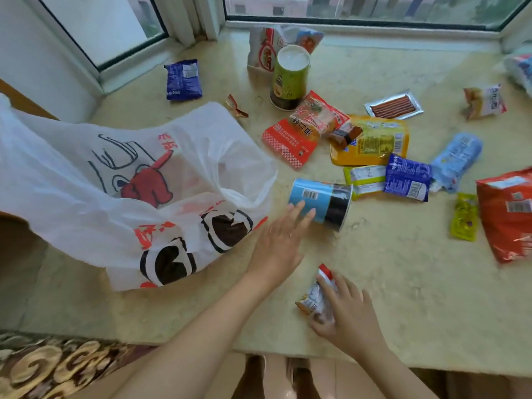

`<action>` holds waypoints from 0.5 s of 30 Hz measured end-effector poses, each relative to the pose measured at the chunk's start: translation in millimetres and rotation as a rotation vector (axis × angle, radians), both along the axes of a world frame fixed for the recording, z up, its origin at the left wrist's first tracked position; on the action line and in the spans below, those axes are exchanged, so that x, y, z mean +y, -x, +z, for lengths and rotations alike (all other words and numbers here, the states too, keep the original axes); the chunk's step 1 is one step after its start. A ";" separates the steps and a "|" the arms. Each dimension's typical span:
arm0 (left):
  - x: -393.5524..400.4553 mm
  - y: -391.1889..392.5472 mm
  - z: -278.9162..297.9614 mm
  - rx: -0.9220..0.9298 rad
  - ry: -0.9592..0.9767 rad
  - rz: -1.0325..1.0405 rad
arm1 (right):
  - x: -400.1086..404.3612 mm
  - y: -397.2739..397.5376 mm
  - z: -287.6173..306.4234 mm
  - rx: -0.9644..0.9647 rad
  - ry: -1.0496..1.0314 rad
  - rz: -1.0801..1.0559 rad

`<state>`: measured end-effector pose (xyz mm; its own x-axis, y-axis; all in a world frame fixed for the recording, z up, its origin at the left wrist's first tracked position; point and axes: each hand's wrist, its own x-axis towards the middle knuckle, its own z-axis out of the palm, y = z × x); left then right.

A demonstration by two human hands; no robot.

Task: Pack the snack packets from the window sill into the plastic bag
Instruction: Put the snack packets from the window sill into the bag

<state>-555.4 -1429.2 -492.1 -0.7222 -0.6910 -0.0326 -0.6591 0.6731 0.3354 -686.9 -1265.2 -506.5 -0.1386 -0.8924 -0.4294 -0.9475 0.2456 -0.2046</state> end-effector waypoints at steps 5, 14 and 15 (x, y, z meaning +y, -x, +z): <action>-25.0 41.9 -17.5 -0.046 0.245 -0.052 | -0.5 2.1 -19.7 -0.020 0.047 0.012; -74.3 95.6 -6.6 -0.201 0.238 -0.068 | -16.2 9.4 -21.9 -0.124 0.113 -0.010; -78.1 99.4 -5.3 -0.228 0.218 -0.083 | -18.3 10.4 -22.3 -0.115 0.122 -0.002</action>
